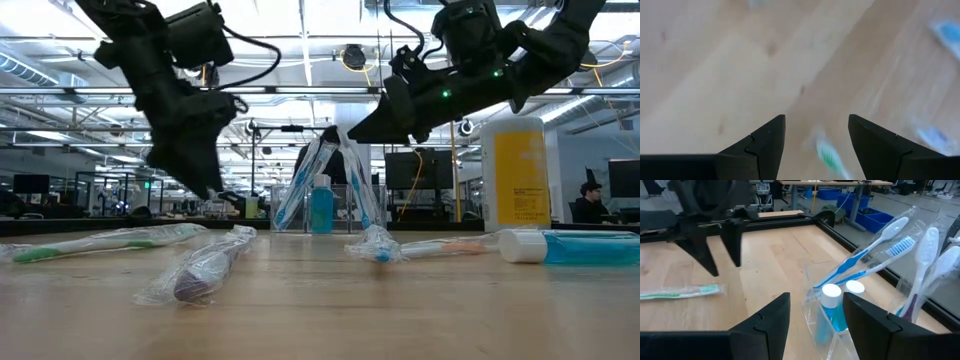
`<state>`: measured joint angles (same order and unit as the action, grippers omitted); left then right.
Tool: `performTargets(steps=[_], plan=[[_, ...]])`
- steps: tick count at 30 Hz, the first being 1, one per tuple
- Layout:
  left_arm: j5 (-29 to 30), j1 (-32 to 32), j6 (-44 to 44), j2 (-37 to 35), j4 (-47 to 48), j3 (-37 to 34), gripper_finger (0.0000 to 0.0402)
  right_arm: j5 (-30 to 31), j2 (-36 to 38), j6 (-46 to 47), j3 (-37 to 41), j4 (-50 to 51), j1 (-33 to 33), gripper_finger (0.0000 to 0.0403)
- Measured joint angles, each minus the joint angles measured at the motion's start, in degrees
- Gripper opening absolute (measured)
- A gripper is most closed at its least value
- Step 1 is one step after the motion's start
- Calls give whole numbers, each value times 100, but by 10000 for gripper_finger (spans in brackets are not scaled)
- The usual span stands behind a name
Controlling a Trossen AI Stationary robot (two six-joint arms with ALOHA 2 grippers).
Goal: Pick & Place toothbrushing station
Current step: Put the green toothbrush into the transparent organizer
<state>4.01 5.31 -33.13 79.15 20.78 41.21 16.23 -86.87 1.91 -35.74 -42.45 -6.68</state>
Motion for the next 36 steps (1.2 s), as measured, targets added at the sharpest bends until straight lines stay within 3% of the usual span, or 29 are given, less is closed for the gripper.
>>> performTargets(steps=[5,10,17,25,32,36], plan=[[50,-504,-733,0,296,-15,225,0,0,-1,1,74,0,174],[544,-1140,-1731,79,247,-103,225,-2,0,-2,-1,74,0,173],[592,-1504,-2266,412,126,-103,225,-3,0,37,-1,70,0,172],[83,-1282,-2250,1139,-253,-72,225,-4,0,39,-1,66,0,173],[-27,-1199,-1854,1263,-166,-49,223,-4,0,40,-1,71,0,172],[10,-1197,-1705,1276,-137,-33,191,-4,0,39,1,71,0,171]])
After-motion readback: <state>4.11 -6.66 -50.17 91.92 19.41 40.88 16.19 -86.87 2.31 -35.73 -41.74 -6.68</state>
